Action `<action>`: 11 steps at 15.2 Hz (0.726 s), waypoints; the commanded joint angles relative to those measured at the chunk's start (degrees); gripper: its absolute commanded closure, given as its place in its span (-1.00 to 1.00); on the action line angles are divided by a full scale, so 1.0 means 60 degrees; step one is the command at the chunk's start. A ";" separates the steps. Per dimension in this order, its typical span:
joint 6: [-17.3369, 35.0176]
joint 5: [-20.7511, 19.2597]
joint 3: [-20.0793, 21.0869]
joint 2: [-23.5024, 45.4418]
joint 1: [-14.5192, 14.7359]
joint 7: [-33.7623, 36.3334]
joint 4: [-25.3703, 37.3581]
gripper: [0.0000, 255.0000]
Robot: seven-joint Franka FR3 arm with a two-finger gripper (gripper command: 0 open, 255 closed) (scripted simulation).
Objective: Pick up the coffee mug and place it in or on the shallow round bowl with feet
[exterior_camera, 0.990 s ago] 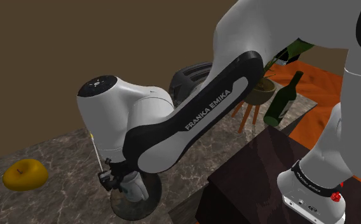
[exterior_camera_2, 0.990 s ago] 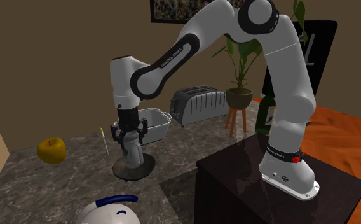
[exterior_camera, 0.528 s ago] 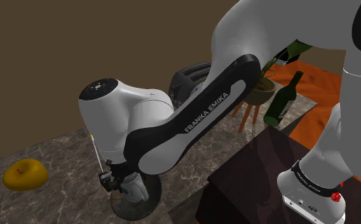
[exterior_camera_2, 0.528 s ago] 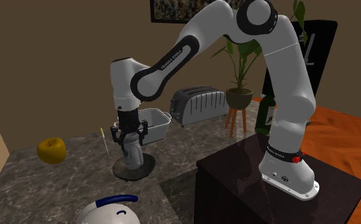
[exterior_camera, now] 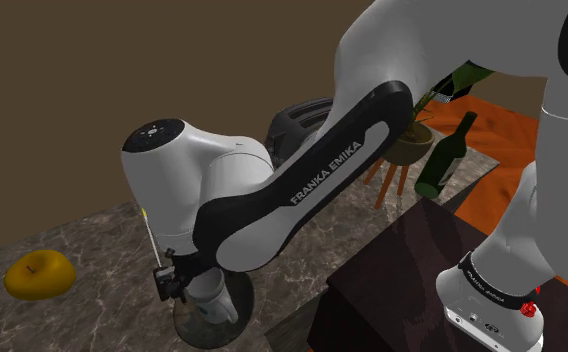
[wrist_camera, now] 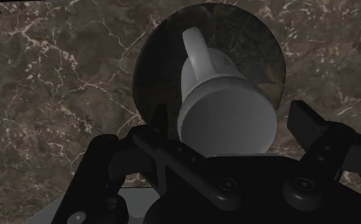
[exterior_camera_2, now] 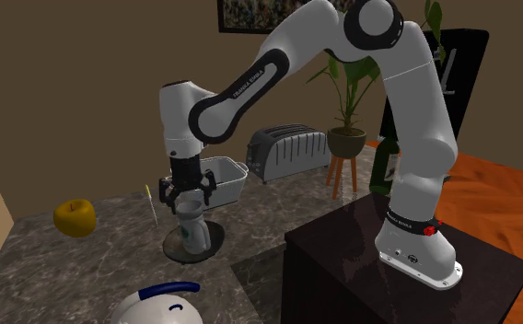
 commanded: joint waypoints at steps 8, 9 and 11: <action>-0.0853 0.0414 0.0231 -0.0605 -0.0206 -0.0263 0.0325 -1.00; -0.0853 0.0414 0.0231 -0.0605 -0.0206 -0.0263 0.0325 -1.00; -0.0853 0.0414 0.0231 -0.0605 -0.0206 -0.0263 0.0325 -1.00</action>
